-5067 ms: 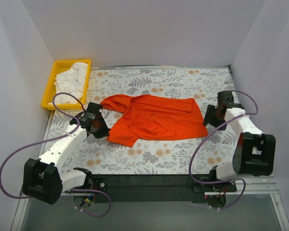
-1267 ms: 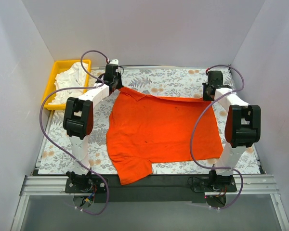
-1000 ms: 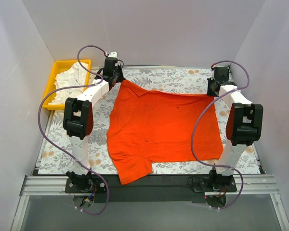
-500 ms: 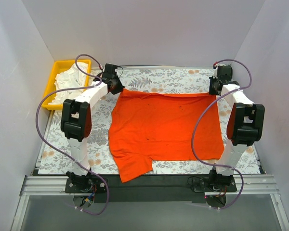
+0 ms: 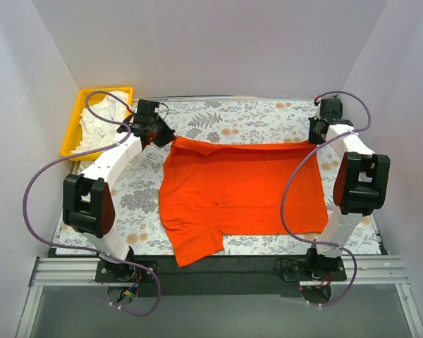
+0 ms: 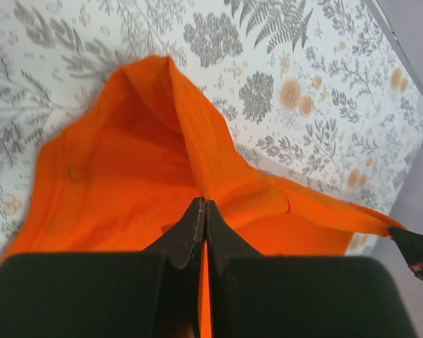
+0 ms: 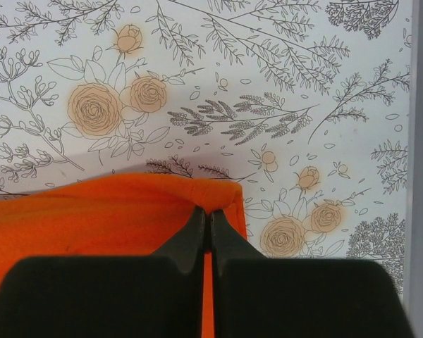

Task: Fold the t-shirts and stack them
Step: Fold the tshirt

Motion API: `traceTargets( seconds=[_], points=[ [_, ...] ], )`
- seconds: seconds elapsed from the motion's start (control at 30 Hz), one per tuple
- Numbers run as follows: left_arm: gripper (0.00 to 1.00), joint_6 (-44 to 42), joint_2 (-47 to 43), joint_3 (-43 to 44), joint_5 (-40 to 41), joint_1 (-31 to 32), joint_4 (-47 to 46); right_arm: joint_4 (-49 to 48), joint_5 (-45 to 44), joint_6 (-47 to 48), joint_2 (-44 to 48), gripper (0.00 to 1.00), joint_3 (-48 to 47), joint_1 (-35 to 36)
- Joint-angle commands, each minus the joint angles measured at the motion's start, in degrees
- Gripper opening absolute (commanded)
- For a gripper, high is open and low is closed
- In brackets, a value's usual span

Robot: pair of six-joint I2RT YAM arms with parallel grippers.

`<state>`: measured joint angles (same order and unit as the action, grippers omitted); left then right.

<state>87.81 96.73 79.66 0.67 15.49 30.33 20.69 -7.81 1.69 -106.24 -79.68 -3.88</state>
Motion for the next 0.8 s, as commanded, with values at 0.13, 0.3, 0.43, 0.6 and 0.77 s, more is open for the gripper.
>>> traceTargets(
  seconds=[0.13, 0.3, 0.43, 0.6, 0.77],
  points=[
    [0.0, 9.74, -8.39, -10.04, -4.35, -0.19, 0.88, 1.99, -2.38, -0.2, 4.72, 0.01, 1.98, -0.6],
    [0.0, 11.85, -11.47, -13.47, -6.2, -0.02, 0.96, 3.3, -1.59, -0.81, 5.07, 0.01, 2.95, -1.04],
    [0.0, 14.75, -13.84, -16.81, -7.34, 0.07, 0.88, 4.45, -1.77, -1.34, 4.81, 0.01, 2.78, -1.22],
    [0.0, 17.92, -16.48, -22.25, -8.31, 0.16, -1.4, 5.06, -1.94, -2.92, 3.76, 0.01, 2.86, -1.39],
    [0.0, 20.73, -18.76, -31.29, -9.72, 0.42, -6.15, 5.06, -1.24, -4.24, 2.62, 0.01, 4.62, -1.31]
  ],
)
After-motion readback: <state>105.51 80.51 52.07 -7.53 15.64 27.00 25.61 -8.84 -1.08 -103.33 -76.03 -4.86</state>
